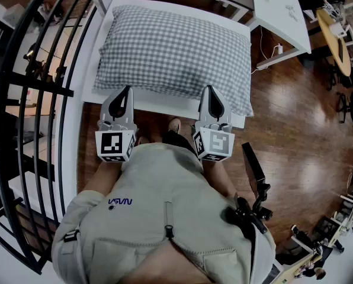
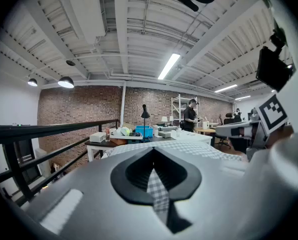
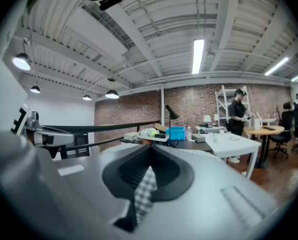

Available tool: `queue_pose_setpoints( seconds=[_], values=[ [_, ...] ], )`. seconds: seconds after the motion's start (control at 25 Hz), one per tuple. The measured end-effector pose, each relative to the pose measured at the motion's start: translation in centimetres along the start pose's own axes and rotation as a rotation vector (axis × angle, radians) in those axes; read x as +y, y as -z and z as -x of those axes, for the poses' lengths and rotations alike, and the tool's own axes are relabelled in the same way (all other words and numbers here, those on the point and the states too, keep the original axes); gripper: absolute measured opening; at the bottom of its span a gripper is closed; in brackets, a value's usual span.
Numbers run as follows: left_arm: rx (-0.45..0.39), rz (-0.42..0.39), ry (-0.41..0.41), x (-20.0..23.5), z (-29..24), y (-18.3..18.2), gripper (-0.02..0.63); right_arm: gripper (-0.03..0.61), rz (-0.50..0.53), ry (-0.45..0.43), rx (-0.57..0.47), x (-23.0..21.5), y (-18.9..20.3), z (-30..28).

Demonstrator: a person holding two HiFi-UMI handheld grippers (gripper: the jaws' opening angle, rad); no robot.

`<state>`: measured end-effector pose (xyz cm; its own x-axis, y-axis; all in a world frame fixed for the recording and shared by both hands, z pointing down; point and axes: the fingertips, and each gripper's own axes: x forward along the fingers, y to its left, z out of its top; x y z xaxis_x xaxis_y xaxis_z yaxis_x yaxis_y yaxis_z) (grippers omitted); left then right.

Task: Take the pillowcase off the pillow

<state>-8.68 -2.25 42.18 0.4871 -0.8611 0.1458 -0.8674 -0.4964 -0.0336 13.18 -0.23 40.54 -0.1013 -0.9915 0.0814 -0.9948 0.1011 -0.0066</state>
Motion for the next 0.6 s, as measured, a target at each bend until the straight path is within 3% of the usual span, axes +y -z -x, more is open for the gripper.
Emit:
queue_pose_setpoints(
  seconds=[0.28, 0.48, 0.6],
  values=[
    [0.013, 0.005, -0.093, -0.6, -4.3, -1.5, 0.006, 0.003, 0.073, -0.173, 0.032, -1.6, -1.1, -7.3],
    [0.057, 0.023, -0.158, 2.9, -4.9, 0.0, 0.006, 0.197, 0.117, -0.294, 0.178, 1.5, 2.5, -11.1],
    [0.072, 0.037, -0.179, 6.5, -5.9, 0.6, 0.006, 0.301, 0.212, -0.344, 0.350, 4.0, 6.4, -12.4]
  ],
)
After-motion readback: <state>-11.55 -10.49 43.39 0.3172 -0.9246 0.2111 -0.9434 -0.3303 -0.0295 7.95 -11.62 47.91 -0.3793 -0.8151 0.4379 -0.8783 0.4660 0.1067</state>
